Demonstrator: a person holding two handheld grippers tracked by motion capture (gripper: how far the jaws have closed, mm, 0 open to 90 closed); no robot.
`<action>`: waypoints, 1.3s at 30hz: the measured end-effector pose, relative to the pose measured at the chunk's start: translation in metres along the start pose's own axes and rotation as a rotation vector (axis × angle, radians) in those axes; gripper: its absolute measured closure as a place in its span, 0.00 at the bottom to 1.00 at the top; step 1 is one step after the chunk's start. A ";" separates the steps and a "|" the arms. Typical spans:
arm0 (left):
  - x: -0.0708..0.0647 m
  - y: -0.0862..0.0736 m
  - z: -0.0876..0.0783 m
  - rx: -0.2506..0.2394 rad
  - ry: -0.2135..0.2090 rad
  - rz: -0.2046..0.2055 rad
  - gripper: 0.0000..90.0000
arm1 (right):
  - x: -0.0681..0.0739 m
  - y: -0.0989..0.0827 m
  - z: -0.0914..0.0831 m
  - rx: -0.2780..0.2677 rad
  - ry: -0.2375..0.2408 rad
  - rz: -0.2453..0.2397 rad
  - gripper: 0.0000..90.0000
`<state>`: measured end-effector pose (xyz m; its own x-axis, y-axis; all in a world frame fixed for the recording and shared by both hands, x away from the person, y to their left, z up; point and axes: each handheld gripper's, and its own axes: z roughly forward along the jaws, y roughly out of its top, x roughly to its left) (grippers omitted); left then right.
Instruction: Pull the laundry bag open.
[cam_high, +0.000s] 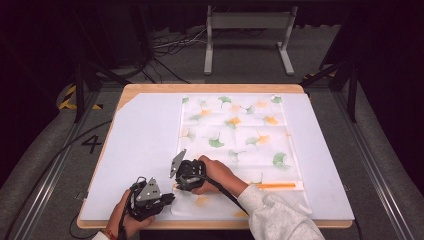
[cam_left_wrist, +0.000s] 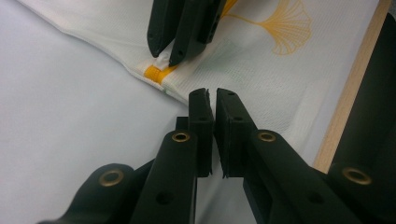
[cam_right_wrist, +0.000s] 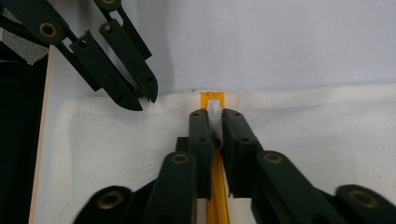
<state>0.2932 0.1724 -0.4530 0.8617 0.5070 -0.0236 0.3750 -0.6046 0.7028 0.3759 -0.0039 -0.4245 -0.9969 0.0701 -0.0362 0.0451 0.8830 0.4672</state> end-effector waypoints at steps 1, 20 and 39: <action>0.000 0.000 0.000 -0.001 -0.001 -0.003 0.94 | 0.000 0.000 0.000 0.003 -0.002 0.001 0.93; 0.016 0.015 0.014 -0.008 0.031 -0.098 0.55 | 0.013 -0.015 -0.009 -0.068 -0.053 -0.030 0.94; 0.018 0.022 0.016 -0.043 -0.059 -0.079 0.93 | 0.018 -0.027 -0.021 -0.110 -0.104 -0.045 0.93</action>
<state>0.3226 0.1584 -0.4500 0.8491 0.5141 -0.1216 0.4290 -0.5367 0.7266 0.3552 -0.0364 -0.4194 -0.9854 0.0846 -0.1474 -0.0120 0.8307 0.5566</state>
